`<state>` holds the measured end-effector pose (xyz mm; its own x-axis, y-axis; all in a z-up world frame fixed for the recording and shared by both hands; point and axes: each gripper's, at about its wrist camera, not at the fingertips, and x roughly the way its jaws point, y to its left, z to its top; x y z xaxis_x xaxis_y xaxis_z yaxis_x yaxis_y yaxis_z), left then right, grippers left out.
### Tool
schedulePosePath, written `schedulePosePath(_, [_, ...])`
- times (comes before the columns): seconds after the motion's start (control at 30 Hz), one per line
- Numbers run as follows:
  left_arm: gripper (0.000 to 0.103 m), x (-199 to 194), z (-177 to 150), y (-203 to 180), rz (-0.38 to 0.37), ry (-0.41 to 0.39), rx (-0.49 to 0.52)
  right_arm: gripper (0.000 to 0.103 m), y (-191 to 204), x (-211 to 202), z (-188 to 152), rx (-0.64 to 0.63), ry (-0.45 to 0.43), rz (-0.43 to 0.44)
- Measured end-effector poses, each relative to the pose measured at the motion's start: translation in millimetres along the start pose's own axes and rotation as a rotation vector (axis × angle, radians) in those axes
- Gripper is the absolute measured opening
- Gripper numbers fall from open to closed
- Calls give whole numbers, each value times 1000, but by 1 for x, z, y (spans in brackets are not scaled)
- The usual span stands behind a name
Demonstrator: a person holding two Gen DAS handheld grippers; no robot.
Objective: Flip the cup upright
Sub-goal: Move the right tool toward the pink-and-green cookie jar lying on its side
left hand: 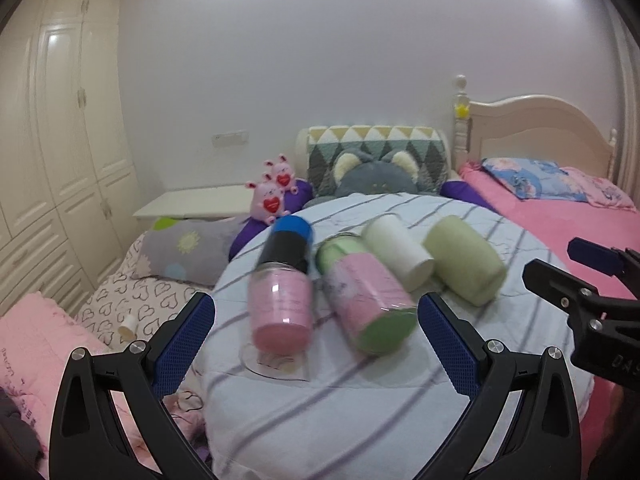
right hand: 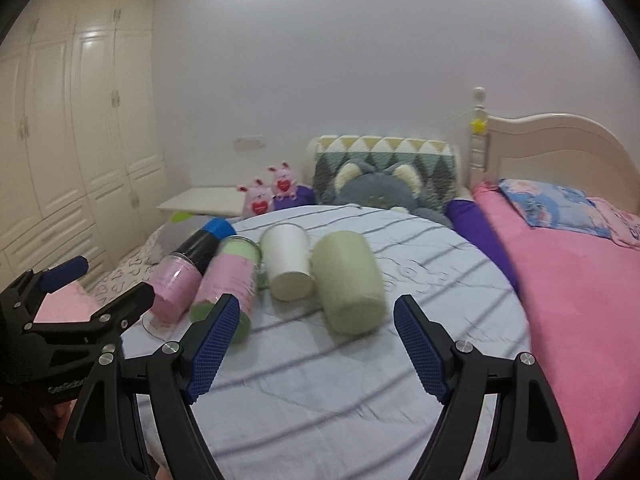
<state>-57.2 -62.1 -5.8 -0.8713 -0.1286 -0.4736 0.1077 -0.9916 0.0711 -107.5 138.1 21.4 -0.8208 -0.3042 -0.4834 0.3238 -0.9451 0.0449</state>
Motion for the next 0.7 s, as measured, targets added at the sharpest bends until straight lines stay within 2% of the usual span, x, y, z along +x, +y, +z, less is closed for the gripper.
schedulePosePath(0.17, [103, 18, 16, 33, 11, 36, -27, 81, 26, 34, 21, -64, 67, 68])
schedulePosePath(0.4, [103, 51, 27, 70, 16, 142, -50, 81, 61, 85, 40, -120, 245, 170])
schedulePosePath(0.6, [103, 83, 23, 93, 19, 252, -42, 81, 80, 117, 41, -148, 384, 198])
schedulePosePath(0.7, [103, 93, 19, 99, 16, 296, -33, 81, 83, 130, 39, -158, 442, 177])
